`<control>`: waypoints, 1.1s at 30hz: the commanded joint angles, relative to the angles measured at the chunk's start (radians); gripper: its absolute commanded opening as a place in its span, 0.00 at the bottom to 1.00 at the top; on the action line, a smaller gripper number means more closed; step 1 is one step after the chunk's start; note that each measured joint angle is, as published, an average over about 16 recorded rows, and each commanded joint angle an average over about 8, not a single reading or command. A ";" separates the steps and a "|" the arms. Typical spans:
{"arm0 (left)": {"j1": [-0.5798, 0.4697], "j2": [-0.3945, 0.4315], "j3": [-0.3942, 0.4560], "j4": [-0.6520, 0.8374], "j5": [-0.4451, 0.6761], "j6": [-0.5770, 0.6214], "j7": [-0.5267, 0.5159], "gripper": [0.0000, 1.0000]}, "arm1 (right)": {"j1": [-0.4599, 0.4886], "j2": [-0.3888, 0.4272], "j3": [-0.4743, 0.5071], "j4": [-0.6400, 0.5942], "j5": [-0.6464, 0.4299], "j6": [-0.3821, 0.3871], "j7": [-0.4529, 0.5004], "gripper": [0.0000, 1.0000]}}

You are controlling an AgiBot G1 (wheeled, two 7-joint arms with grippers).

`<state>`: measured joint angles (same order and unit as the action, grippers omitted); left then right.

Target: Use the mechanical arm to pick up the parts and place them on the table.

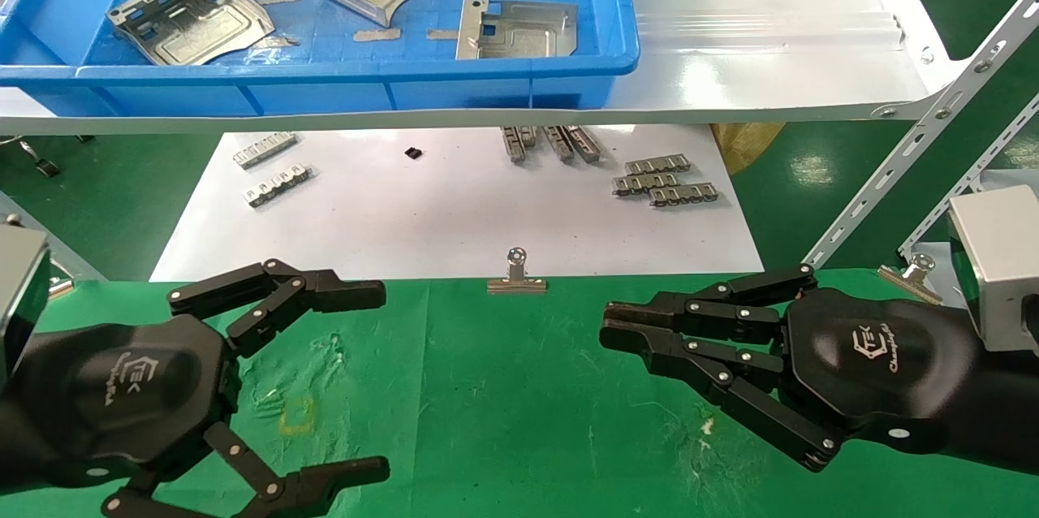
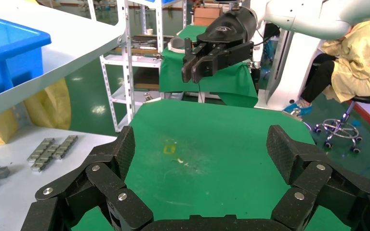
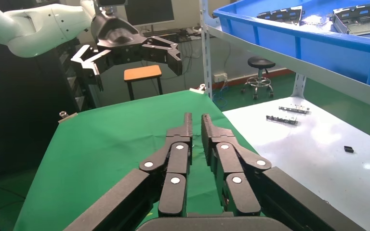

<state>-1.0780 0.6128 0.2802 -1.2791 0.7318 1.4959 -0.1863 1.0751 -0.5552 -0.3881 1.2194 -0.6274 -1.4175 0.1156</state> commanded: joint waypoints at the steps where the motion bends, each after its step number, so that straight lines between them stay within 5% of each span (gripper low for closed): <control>1: 0.000 0.000 0.000 0.000 0.000 0.000 0.000 1.00 | 0.000 0.000 0.000 0.000 0.000 0.000 0.000 0.00; 18: -0.057 0.005 0.007 0.026 0.033 -0.009 -0.011 1.00 | 0.000 0.000 0.000 0.000 0.000 0.000 0.000 0.00; 25: -0.236 0.062 0.042 0.143 0.117 -0.001 -0.025 1.00 | 0.000 0.000 0.000 0.000 0.000 0.000 0.000 0.00; 33: -0.549 0.196 0.103 0.456 0.293 -0.033 0.062 1.00 | 0.000 0.000 0.000 0.000 0.000 0.000 0.000 0.00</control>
<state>-1.6202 0.8150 0.3827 -0.8122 1.0256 1.4333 -0.1198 1.0751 -0.5552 -0.3881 1.2194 -0.6274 -1.4175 0.1156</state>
